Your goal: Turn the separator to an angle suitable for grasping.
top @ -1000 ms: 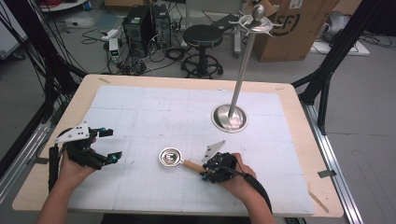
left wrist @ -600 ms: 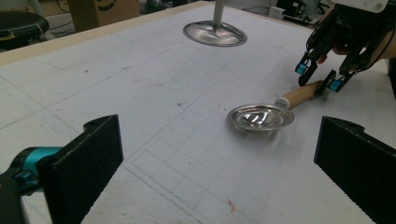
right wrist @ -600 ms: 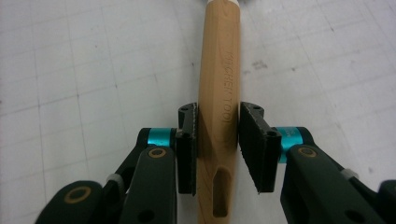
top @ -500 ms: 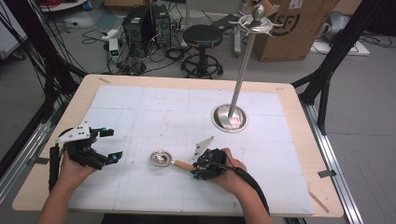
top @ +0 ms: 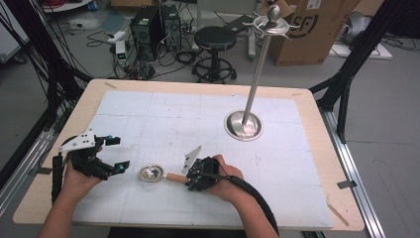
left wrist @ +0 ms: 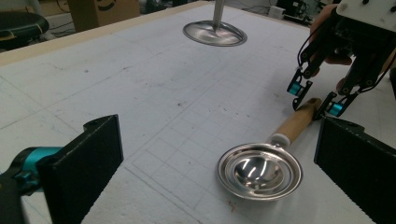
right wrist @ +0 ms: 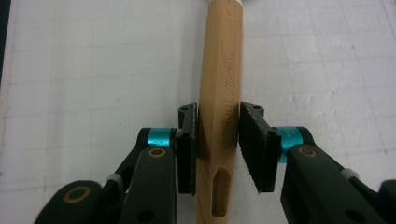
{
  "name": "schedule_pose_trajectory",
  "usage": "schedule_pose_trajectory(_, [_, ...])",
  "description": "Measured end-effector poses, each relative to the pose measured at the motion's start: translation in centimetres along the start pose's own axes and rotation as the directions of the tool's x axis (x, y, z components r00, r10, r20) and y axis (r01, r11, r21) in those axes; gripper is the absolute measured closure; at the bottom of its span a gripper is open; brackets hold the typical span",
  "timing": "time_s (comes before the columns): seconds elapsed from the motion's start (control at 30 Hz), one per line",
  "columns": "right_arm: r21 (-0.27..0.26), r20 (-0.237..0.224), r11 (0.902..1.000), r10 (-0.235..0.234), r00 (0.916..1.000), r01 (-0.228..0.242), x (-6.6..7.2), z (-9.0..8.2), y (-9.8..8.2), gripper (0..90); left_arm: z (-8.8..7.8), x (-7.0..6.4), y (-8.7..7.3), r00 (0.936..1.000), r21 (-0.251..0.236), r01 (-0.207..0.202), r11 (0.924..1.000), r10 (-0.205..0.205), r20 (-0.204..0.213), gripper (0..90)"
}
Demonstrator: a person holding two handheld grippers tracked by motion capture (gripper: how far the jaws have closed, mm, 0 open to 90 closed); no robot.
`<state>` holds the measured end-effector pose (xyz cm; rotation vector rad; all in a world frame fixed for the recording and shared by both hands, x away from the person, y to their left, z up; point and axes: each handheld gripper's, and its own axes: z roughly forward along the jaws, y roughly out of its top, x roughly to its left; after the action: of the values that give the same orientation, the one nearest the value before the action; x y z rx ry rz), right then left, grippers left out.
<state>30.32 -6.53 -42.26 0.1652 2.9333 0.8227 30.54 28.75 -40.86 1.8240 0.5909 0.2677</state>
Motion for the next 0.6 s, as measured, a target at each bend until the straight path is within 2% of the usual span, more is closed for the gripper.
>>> schedule_pose_trajectory(0.1, [0.001, -0.004, 1.0000, 0.010, 0.9999, -0.010, -0.1, 0.0, 0.0, 66.4, 0.0, 0.1, 0.0, 1.0000, -0.001, 0.000, 1.0000, 0.000, 0.000, 1.8])
schedule_pose_trajectory(0.13, [-0.008, -0.008, 0.9998, 0.015, 0.9998, -0.015, -0.1, -0.2, -0.1, 58.7, 0.0, 0.0, 0.0, 1.0000, 0.002, 0.001, 1.0000, -0.001, 0.003, 1.8])
schedule_pose_trajectory(0.23, [-0.029, -0.004, 0.9992, 0.027, 0.9996, -0.027, 0.0, -0.8, -0.3, 57.2, 0.1, 0.0, 0.0, 1.0000, 0.004, 0.001, 1.0000, -0.001, 0.003, 1.8])
schedule_pose_trajectory(0.3, [-0.077, -0.005, 0.9957, 0.053, 0.9986, -0.053, 0.1, -2.3, -0.7, 54.8, 0.1, 0.0, 0.0, 1.0000, 0.005, -0.002, 1.0000, 0.002, 0.007, 1.8])
schedule_pose_trajectory(0.37, [-0.089, 0.003, 0.9941, 0.062, 0.9981, -0.061, 0.1, -2.8, -1.0, 52.8, 0.0, -0.1, 0.0, 1.0000, 0.005, -0.002, 1.0000, 0.002, 0.007, 1.8])
schedule_pose_trajectory(0.53, [-0.152, 0.041, 0.9799, 0.137, 0.9897, -0.129, 0.4, -5.4, -3.6, 45.2, 0.1, -0.1, 0.0, 0.9999, 0.007, -0.004, 1.0000, 0.004, 0.010, 1.8])
schedule_pose_trajectory(0.6, [-0.194, 0.053, 0.9680, 0.172, 0.9837, -0.159, 0.5, -6.5, -5.0, 43.4, 0.1, -0.1, 0.0, 0.9999, 0.008, -0.005, 1.0000, 0.005, 0.014, 1.8])
